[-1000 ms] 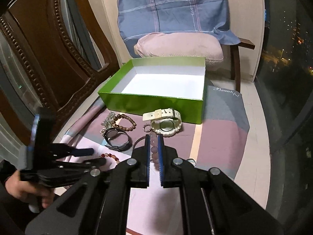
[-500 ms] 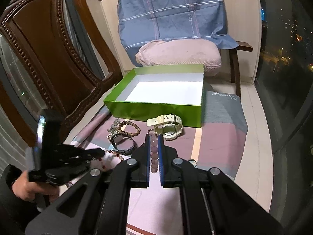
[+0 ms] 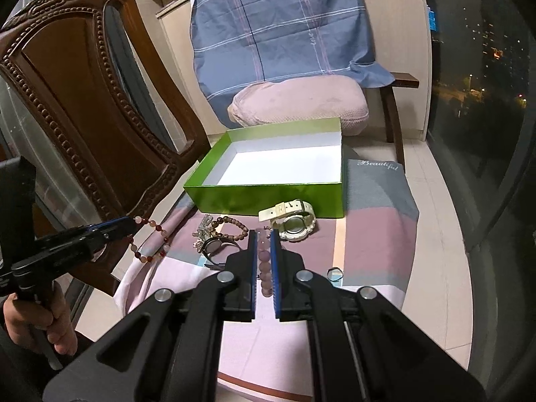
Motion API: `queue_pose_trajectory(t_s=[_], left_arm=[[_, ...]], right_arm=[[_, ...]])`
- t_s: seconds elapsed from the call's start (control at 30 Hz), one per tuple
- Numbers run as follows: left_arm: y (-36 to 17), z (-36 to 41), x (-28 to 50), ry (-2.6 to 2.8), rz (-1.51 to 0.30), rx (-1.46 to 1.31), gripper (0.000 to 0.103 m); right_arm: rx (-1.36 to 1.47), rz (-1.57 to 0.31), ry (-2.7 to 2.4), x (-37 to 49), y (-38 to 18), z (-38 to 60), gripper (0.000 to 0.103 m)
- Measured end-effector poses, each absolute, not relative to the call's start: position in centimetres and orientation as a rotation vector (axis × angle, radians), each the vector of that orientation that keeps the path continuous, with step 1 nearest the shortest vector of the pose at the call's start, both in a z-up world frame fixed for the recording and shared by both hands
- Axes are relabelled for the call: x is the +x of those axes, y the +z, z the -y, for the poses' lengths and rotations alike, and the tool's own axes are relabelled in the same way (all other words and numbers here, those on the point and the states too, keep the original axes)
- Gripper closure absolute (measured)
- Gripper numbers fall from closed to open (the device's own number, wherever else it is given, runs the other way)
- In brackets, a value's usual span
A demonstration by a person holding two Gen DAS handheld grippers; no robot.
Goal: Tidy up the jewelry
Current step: 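Carry both bead bracelets over the green box with both grippers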
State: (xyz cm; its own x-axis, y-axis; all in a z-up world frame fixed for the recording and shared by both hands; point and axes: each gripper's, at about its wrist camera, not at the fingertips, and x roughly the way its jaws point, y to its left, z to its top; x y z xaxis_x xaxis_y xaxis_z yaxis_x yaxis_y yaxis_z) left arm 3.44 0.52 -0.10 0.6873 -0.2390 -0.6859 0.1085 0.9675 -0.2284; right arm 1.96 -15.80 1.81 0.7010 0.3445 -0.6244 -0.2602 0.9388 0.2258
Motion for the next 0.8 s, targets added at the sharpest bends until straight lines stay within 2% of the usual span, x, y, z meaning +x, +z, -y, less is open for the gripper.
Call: queue_pose_trajectory(t_s=[0.8], left_arm=[[-1.0,0.3,3.6,-0.204,-0.816,-0.152,0.095]], right_arm=[[0.079,-0.7,0.285,1.5,1.8,15.7,0.095]])
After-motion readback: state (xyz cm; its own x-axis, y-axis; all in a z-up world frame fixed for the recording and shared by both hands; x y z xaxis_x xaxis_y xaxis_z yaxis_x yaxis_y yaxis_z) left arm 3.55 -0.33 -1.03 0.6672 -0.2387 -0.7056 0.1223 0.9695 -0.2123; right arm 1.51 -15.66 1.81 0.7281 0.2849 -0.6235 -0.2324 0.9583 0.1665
